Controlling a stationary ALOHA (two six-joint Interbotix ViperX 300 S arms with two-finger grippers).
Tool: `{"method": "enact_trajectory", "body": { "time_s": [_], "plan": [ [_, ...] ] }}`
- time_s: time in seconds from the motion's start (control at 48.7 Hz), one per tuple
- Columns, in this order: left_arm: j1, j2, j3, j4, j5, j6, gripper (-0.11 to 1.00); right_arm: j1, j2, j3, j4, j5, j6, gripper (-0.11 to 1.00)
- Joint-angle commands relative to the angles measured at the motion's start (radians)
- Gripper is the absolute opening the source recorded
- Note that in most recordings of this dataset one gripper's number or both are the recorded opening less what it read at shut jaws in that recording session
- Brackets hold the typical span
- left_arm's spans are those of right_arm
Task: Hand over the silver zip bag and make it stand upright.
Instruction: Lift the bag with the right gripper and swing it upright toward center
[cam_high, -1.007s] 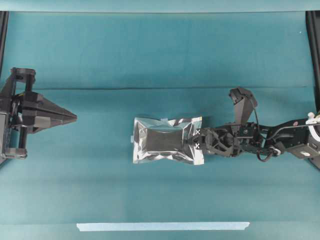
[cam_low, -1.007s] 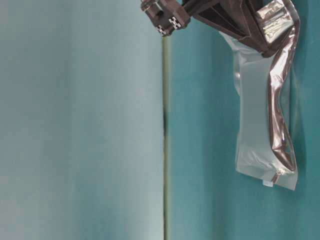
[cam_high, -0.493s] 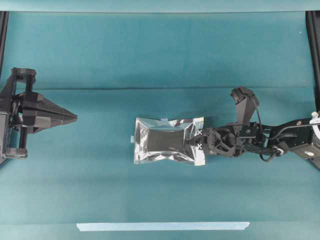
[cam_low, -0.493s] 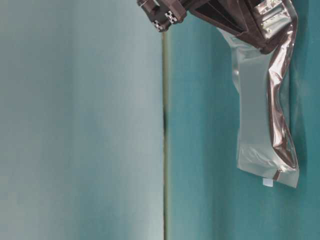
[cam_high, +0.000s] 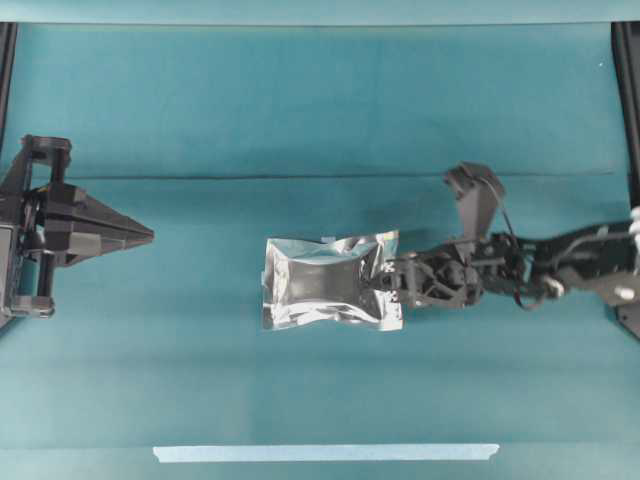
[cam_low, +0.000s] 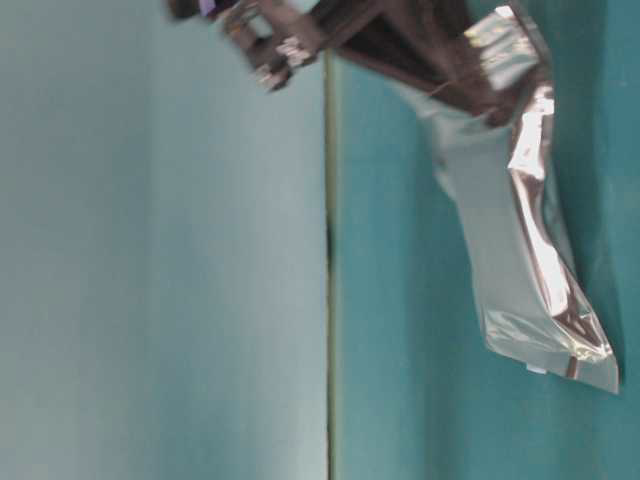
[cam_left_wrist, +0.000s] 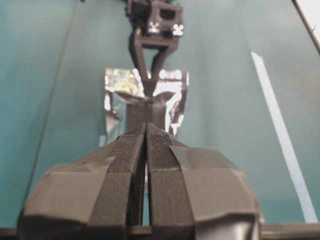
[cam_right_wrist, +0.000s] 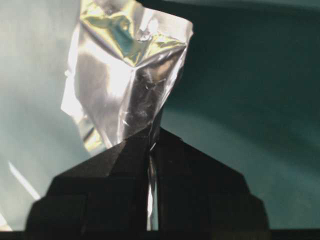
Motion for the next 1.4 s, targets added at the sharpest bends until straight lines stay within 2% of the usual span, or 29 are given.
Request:
{"method": "enact_trajectory", "body": {
  "time_s": [0.0, 0.164, 0.37, 0.452, 0.76, 0.924, 1.376],
  "plan": [
    [0.002, 0.002, -0.015, 0.002, -0.005, 0.0, 0.0, -0.028, -0.049, -0.064, -0.006, 0.127, -0.087, 0.03],
    [0.002, 0.002, -0.005, 0.002, -0.005, -0.003, 0.0, -0.094, -0.075, -0.173, -0.015, 0.379, -0.272, 0.03],
    [0.002, -0.006, -0.005, 0.002, -0.009, -0.002, 0.0, -0.147, -0.078, -0.313, -0.037, 0.618, -0.423, 0.03],
    [0.002, -0.014, -0.003, 0.002, -0.009, -0.003, 0.0, -0.163, -0.078, -0.359, -0.054, 0.692, -0.46, 0.03],
    [0.002, -0.041, -0.002, 0.003, -0.008, -0.005, 0.0, -0.17, -0.077, -0.446, -0.147, 0.87, -0.525, 0.03],
    [-0.012, -0.04, 0.006, 0.003, -0.005, -0.04, 0.0, -0.17, -0.071, -0.512, -0.206, 0.976, -0.584, 0.03],
    [-0.014, -0.043, 0.031, 0.002, -0.006, -0.067, -0.01, -0.164, 0.011, -0.676, -0.255, 1.169, -0.802, 0.03]
  ]
}}
